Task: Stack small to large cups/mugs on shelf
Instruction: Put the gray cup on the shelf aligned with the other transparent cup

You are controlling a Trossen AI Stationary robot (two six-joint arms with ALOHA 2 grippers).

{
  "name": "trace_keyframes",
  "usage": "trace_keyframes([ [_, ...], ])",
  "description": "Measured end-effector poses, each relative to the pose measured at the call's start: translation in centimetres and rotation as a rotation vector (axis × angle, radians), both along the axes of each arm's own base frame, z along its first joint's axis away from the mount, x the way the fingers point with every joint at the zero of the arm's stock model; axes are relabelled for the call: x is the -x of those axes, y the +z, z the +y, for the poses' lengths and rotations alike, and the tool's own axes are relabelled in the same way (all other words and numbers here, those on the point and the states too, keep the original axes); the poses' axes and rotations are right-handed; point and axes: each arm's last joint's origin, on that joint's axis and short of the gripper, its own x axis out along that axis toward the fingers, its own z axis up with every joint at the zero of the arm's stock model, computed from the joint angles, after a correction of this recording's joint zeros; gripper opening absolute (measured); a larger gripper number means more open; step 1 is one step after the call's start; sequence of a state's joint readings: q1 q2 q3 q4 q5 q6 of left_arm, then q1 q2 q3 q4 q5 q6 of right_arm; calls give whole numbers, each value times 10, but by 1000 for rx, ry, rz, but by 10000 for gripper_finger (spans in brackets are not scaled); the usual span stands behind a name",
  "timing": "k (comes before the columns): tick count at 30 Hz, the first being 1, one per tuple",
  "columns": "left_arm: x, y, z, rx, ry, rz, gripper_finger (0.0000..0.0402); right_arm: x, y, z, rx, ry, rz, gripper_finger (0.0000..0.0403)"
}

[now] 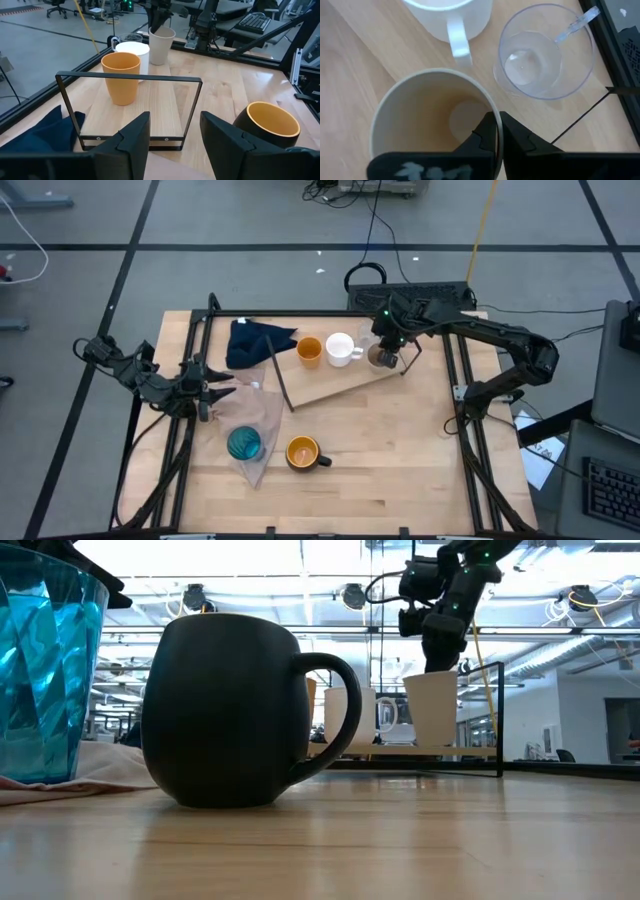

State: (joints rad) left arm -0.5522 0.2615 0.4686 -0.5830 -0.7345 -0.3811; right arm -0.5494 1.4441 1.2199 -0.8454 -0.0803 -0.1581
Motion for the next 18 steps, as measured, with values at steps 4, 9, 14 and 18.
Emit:
trace_keyframes([
  [4,0,0,0,3,1,-1,172,0,0,-1,5,0,-8,0],
  [9,0,0,0,7,2,-2,172,0,0,-1,5,0,-7,0],
  [14,0,0,0,8,2,-2,172,0,0,0,2,0,-4,0],
  [18,0,0,0,10,3,-2,172,0,0,0,1,-1,-3,0],
])
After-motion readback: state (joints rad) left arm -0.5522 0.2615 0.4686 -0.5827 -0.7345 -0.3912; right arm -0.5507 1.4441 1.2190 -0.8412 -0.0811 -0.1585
